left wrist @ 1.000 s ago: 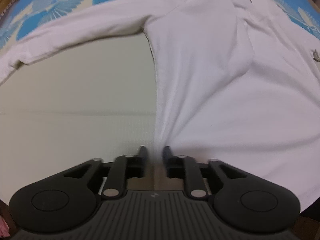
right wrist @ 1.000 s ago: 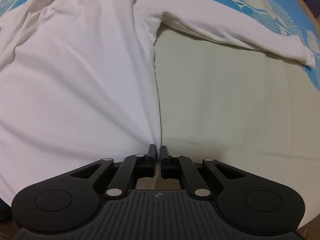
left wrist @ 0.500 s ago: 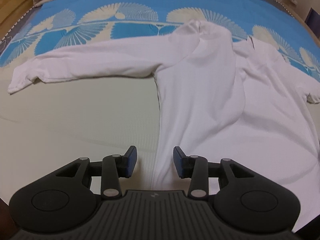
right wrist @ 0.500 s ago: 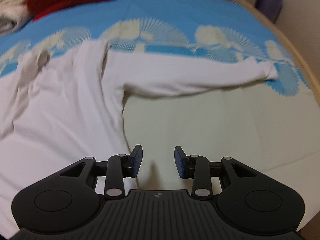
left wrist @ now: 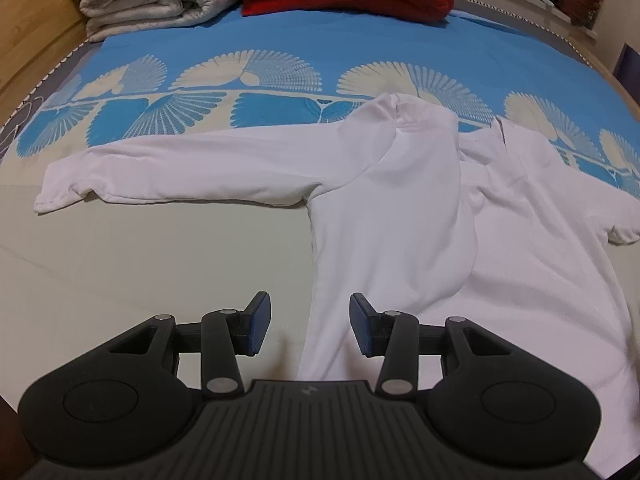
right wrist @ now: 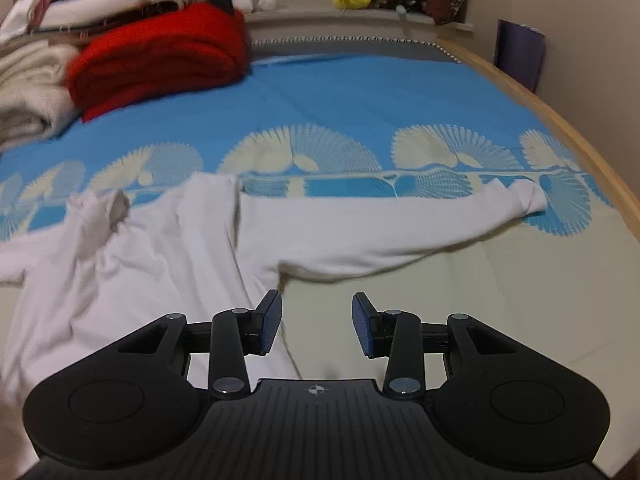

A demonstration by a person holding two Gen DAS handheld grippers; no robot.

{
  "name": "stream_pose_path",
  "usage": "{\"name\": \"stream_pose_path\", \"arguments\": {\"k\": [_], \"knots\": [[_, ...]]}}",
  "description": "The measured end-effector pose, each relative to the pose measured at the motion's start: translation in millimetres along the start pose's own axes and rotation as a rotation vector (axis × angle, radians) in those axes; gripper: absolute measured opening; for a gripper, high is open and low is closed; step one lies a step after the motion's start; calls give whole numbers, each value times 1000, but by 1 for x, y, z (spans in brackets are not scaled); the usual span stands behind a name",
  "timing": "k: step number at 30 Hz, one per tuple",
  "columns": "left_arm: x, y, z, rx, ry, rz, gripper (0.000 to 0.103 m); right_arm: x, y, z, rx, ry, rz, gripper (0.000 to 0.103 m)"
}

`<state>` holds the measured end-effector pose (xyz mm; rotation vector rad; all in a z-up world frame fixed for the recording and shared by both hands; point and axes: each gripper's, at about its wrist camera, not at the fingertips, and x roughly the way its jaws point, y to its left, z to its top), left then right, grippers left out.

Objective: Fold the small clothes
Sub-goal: 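Release the shirt and hover both grippers over the spread shirt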

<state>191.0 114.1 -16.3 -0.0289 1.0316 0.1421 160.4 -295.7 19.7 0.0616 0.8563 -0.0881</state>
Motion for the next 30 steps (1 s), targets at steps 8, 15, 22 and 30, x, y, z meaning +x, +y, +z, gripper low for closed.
{"name": "stream_pose_path", "arguments": {"k": [8,15,22,30], "knots": [[2,-8,4,-2,-3,11,48,4,1,4,5,-33,-18,41],[2,-13,8,-12,-11,18,52,5,2,6,14,-47,-23,41],[1,-20,11,-20,-24,28,76,4,7,9,-3,-54,-33,41],[-2,-16,19,-73,-48,-1,35,12,10,11,20,-27,-4,27]]}}
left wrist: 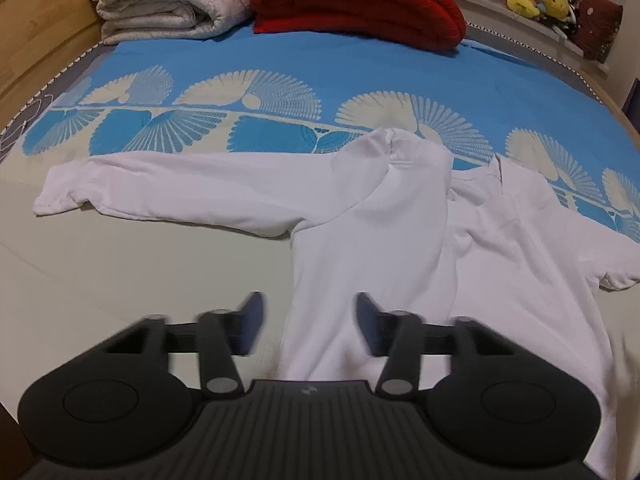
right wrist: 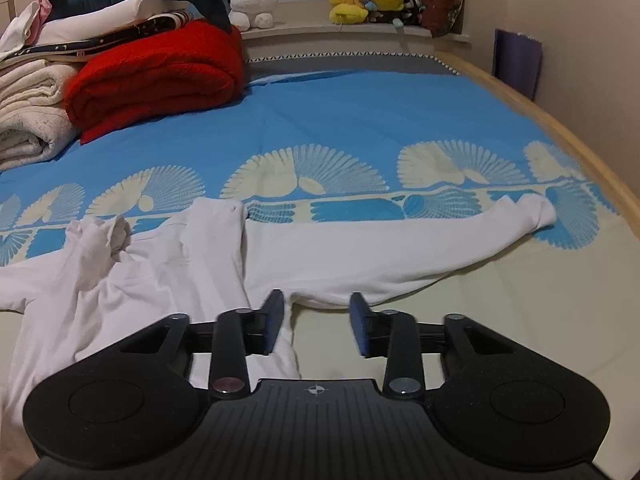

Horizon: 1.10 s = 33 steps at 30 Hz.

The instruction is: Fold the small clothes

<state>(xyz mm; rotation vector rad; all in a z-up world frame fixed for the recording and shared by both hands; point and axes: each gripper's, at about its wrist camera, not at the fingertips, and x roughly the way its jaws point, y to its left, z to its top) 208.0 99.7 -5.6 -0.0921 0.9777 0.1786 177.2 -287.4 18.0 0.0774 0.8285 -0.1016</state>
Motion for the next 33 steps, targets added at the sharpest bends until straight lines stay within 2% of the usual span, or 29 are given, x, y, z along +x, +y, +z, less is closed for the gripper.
{"name": "stream_pose_path", "arguments": {"k": [1,2,4,19,20,21,23,26,29,33], "knots": [[1,0,0,-3,4,-4,30,1,1,0,0,2,7,20],[1,0,1,-6,4,-8,23,3,2,0,-3,-1,14,17],[1,-1,1,-3,-1,-10,21,4,4,1,-15,-8,16,9],[4,-4,0,5,2,-4,21,9,23,3,-70,-27,49,9],[2,0,0,-11,-7,-5,20,9,23,3,-70,-27,49,9],[-1,6,1,-39,-25,4,13,9,23,3,-68,-29,47,9],[-9,30,5,-150,-68,30,6,9,21,4,-54,-36,42,9],[-10,68,19,-282,-60,-17,4,6,17,7,-21,-57,51,9],[-4,81,39,-263,-52,-26,4,5,12,10,-8,-77,70,9],[19,84,68,-257,-59,-89,4,14,6,11,-2,-65,78,9]]}}
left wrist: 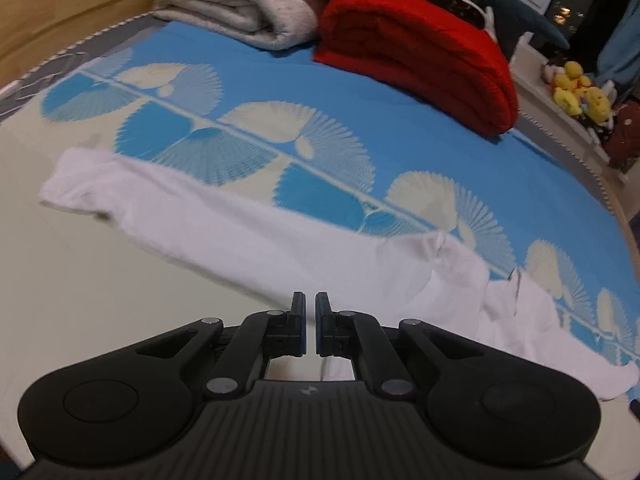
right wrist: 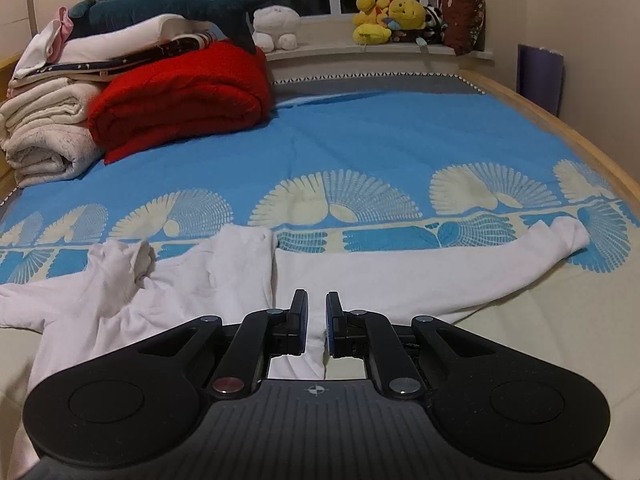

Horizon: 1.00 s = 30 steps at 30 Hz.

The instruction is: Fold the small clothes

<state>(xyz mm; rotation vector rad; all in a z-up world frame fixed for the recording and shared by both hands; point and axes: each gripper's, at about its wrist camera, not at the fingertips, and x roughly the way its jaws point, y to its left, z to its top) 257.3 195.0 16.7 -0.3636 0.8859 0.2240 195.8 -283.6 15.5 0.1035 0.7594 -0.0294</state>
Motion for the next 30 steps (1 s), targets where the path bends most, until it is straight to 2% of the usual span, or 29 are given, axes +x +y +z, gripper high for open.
{"name": "stream_pose_path", "arguments": {"k": [4,6,8,10,11,12,14,16,18,20,22,23,24,25,26,28,30], "knots": [[49,-2,1,41,18,-76,4,12,-3,0,-6,23,2,9],[77,-3,-4,71,56,-71,5,19,-3,0,-27,32,1,9],[96,-6,-6,98,57,-64,9,31,-3,0,-51,47,-7,9],[110,-9,-6,122,52,-64,25,48,-4,1,-66,60,-17,10],[115,-10,-7,127,47,-69,42,59,-4,1,-74,69,-15,10],[121,-10,-7,135,47,-70,54,69,-4,1,-83,80,-13,10],[133,-13,-8,168,49,-48,63,94,-2,3,-99,99,-25,14],[143,-15,-9,206,47,-13,67,117,-3,6,-89,110,-56,35],[155,-14,-11,234,62,4,68,141,-6,8,-64,116,-100,41],[165,-10,-13,250,76,0,66,163,-9,8,-49,134,-122,42],[167,-10,-14,303,66,26,41,183,-10,6,-57,170,-118,42],[167,-11,-14,346,59,56,17,192,-8,3,-80,187,-113,41],[166,-9,-14,370,57,65,2,197,-4,-1,-124,174,-118,37],[167,-4,-12,374,60,62,2,198,3,-4,-186,147,-120,11],[168,2,-11,361,63,46,2,200,10,-5,-254,136,-118,0],[168,12,-7,336,62,35,2,205,17,-6,-308,128,-139,0],[167,21,-4,343,39,101,2,208,12,-2,-331,117,-174,0]]}}
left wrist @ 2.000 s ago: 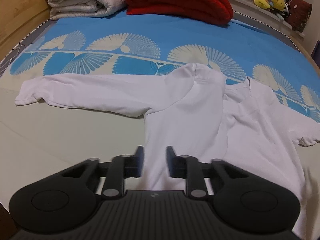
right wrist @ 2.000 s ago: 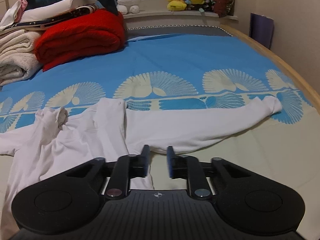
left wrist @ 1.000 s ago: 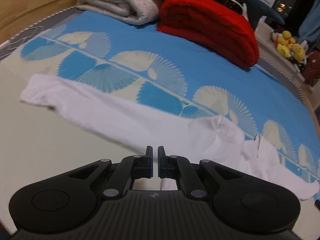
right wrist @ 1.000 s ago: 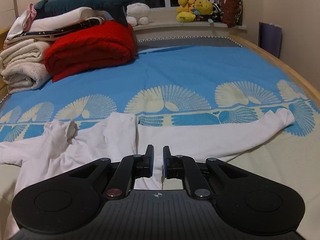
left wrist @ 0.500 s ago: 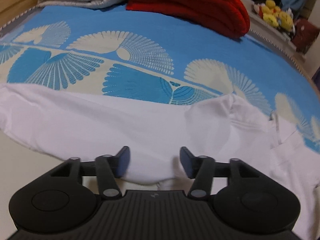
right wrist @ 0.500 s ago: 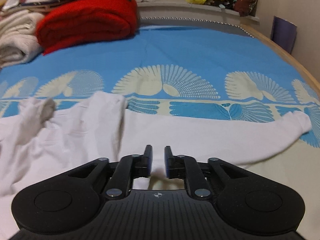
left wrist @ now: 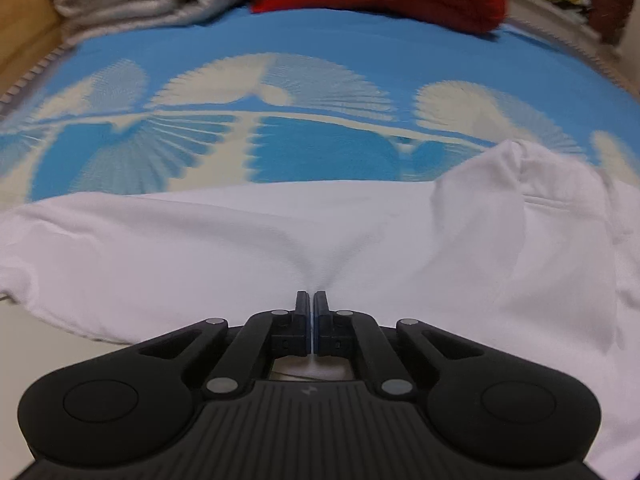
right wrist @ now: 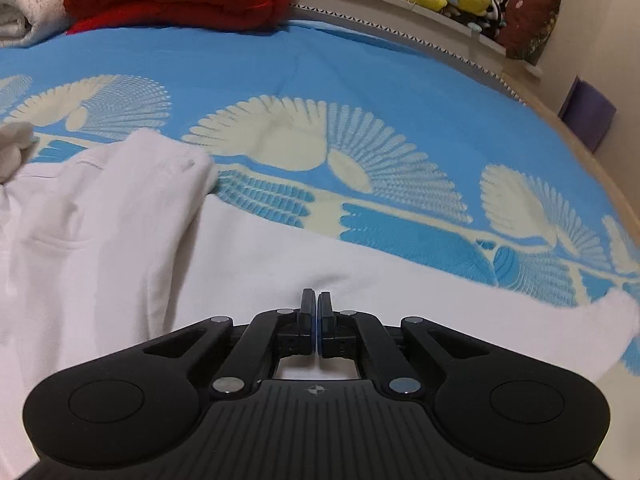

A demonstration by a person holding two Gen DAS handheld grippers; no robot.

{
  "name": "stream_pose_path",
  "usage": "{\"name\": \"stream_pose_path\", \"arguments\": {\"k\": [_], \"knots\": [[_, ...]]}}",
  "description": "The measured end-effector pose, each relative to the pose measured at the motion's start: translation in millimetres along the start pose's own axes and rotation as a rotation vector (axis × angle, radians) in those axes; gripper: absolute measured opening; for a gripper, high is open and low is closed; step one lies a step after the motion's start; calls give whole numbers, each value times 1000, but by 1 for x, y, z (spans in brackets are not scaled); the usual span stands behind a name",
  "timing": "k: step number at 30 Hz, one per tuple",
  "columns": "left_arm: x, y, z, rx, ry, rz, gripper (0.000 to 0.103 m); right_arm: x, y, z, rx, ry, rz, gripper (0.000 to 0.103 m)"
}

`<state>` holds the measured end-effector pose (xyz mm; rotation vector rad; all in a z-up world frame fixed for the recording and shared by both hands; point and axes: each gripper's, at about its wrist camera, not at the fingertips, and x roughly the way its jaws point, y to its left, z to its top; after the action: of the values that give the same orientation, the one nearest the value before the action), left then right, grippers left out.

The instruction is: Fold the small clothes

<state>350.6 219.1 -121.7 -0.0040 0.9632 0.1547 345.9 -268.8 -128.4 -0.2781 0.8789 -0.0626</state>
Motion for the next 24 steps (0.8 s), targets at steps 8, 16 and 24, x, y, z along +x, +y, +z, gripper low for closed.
{"name": "stream_pose_path", "arguments": {"k": [8,16,24], "knots": [[3,26,5,-63,56,202,4,21,-60,1,166,62,-206,0],[-36,25,22,-187,-65,-72,11,-9,-65,9,258,-79,-69,8],[-7,-18,-4,14,65,-205,43,5,-100,-16,416,42,16,14]]}}
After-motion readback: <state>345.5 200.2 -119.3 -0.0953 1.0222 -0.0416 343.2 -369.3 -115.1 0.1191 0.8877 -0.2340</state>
